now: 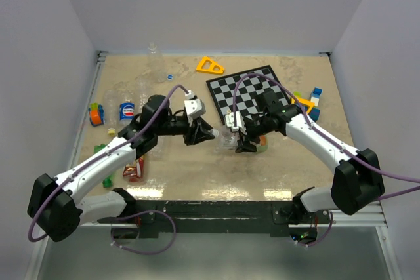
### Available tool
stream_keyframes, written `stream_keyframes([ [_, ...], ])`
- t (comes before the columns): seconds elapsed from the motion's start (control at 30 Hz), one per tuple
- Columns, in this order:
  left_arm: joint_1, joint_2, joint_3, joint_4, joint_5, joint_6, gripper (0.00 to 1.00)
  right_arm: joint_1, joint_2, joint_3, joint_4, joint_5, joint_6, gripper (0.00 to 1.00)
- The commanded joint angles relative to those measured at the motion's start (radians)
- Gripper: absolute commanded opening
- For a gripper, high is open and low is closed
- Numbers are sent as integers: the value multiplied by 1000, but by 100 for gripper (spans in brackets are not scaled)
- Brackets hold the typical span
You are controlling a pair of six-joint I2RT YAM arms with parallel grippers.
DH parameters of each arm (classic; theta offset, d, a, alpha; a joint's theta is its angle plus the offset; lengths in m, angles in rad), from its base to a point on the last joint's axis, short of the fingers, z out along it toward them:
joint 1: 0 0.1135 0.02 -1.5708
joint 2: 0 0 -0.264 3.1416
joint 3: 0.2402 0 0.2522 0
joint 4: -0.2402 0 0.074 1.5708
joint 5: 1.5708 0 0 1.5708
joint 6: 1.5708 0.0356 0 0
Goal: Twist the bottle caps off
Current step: Unscrew the bottle cap from the plastic bottle.
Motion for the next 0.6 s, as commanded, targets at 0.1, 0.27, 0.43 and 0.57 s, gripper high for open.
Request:
stream_keyframes([
  [0.1, -2, 25, 105, -133, -250, -787, 0, 17, -4, 8, 20, -38, -16, 9],
  [0.27, -2, -50, 65, -121, -312, -909, 0, 19, -4, 8, 19, -36, -17, 9],
  [0.43, -2, -69, 65, -115, -359, -851, 0, 19, -5, 7, 23, -33, -11, 9],
  [0.57, -3, -86, 74, -95, -345, -756, 46, 19, -5, 7, 23, -35, -11, 9],
])
